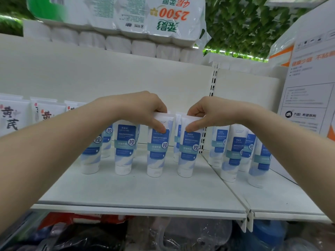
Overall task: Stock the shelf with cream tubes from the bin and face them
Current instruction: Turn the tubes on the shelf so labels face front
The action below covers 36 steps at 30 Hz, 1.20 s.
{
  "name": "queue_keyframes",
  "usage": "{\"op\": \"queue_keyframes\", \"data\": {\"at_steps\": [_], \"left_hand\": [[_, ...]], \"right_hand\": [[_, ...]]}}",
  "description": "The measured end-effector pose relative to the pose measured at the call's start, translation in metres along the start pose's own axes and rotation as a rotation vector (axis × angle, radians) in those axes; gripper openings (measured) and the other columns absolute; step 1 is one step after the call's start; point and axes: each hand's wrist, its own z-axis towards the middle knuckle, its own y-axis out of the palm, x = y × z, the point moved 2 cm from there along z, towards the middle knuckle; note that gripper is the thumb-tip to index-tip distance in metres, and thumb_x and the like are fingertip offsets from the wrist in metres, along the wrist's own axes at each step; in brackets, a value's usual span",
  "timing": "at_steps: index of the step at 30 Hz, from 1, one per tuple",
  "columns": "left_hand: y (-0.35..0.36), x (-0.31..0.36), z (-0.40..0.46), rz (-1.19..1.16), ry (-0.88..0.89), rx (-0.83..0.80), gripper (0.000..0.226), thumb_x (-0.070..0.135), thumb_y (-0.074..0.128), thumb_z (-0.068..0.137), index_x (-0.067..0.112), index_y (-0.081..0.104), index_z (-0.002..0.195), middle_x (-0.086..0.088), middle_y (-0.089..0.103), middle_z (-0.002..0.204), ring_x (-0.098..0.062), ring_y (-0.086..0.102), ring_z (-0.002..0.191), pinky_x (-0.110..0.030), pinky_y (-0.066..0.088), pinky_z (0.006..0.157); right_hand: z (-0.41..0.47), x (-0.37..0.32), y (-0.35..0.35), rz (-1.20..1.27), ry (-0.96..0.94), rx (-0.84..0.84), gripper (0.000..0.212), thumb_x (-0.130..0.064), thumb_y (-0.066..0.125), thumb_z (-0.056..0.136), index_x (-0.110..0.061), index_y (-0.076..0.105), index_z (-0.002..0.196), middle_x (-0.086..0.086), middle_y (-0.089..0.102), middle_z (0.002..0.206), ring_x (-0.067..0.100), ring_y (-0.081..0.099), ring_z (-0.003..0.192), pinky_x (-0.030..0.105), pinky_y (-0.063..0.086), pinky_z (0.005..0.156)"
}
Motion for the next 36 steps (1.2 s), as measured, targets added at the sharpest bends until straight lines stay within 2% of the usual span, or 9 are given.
{"op": "queue_keyframes", "data": {"at_steps": [2, 6, 9, 13, 16, 21, 27, 31, 36], "left_hand": [[-0.009, -0.003, -0.001, -0.086, 0.002, 0.117, 0.024, 0.050, 0.063, 0.083, 0.030, 0.069, 0.095, 0.016, 0.069, 0.088, -0.003, 0.062, 0.085, -0.022, 0.049, 0.077], [-0.029, -0.017, 0.012, -0.104, 0.012, 0.365, 0.015, 0.034, 0.062, 0.090, 0.027, 0.072, 0.099, 0.015, 0.070, 0.096, -0.003, 0.059, 0.089, -0.010, 0.035, 0.069], [-0.026, -0.025, 0.033, 0.039, -0.016, 0.248, 0.028, 0.031, 0.065, 0.089, 0.025, 0.066, 0.116, 0.010, 0.067, 0.112, -0.007, 0.055, 0.093, -0.019, 0.037, 0.080], [-0.010, -0.033, 0.061, 0.125, -0.072, 0.055, 0.037, 0.032, 0.067, 0.087, 0.023, 0.062, 0.122, 0.008, 0.066, 0.116, -0.013, 0.059, 0.103, -0.026, 0.043, 0.091], [-0.001, -0.038, 0.074, 0.152, -0.066, -0.018, 0.025, 0.032, 0.067, 0.087, 0.021, 0.069, 0.110, 0.008, 0.070, 0.103, -0.010, 0.061, 0.088, -0.025, 0.046, 0.082], [0.002, -0.042, 0.078, 0.142, -0.039, -0.017, 0.016, 0.031, 0.066, 0.087, 0.020, 0.073, 0.096, 0.011, 0.067, 0.084, -0.005, 0.060, 0.075, -0.022, 0.047, 0.072], [0.004, -0.038, 0.074, 0.136, -0.020, 0.009, 0.013, 0.028, 0.068, 0.085, 0.020, 0.073, 0.094, 0.012, 0.066, 0.080, -0.006, 0.061, 0.075, -0.022, 0.048, 0.070], [0.007, -0.037, 0.077, 0.116, -0.037, 0.036, 0.016, 0.024, 0.070, 0.083, 0.017, 0.073, 0.096, 0.008, 0.067, 0.082, -0.012, 0.063, 0.080, -0.029, 0.054, 0.078], [0.007, -0.037, 0.078, 0.093, -0.080, 0.010, 0.015, 0.027, 0.070, 0.084, 0.019, 0.072, 0.096, 0.009, 0.066, 0.083, -0.012, 0.062, 0.081, -0.025, 0.051, 0.073]], "right_hand": [[-0.004, 0.001, -0.010, 0.072, 0.021, 0.065, 0.033, -0.054, 0.062, 0.084, -0.025, 0.072, 0.097, -0.010, 0.073, 0.087, 0.012, 0.066, 0.085, 0.031, 0.052, 0.083], [0.005, 0.016, -0.029, 0.126, 0.025, 0.261, 0.016, -0.034, 0.061, 0.091, -0.027, 0.072, 0.100, -0.014, 0.073, 0.084, 0.022, 0.065, 0.093, 0.037, 0.052, 0.091], [0.027, 0.024, -0.022, -0.046, 0.063, 0.224, 0.028, -0.028, 0.065, 0.089, -0.025, 0.066, 0.117, -0.007, 0.068, 0.100, 0.017, 0.062, 0.102, 0.027, 0.047, 0.090], [0.058, 0.027, -0.003, -0.107, 0.089, 0.055, 0.043, -0.026, 0.066, 0.089, -0.020, 0.058, 0.130, -0.002, 0.064, 0.119, 0.018, 0.058, 0.109, 0.027, 0.044, 0.094], [0.074, 0.029, 0.004, -0.117, 0.071, -0.003, 0.032, -0.026, 0.065, 0.090, -0.016, 0.065, 0.120, -0.001, 0.066, 0.114, 0.017, 0.060, 0.105, 0.027, 0.046, 0.089], [0.077, 0.032, 0.004, -0.113, 0.030, -0.007, 0.019, -0.024, 0.067, 0.088, -0.017, 0.068, 0.105, -0.015, 0.058, 0.080, 0.010, 0.054, 0.081, 0.019, 0.038, 0.070], [0.068, 0.032, 0.000, -0.186, 0.025, 0.000, 0.015, -0.022, 0.066, 0.089, -0.012, 0.069, 0.100, -0.003, 0.065, 0.087, 0.016, 0.057, 0.083, 0.024, 0.041, 0.074], [0.065, 0.036, 0.001, -0.179, 0.046, 0.009, 0.016, -0.022, 0.066, 0.090, -0.014, 0.069, 0.104, -0.007, 0.063, 0.085, 0.015, 0.059, 0.087, 0.024, 0.041, 0.075], [0.065, 0.042, 0.003, -0.130, 0.051, 0.005, 0.020, -0.025, 0.065, 0.090, -0.019, 0.068, 0.109, -0.010, 0.062, 0.089, 0.010, 0.056, 0.085, 0.024, 0.042, 0.077]]}}
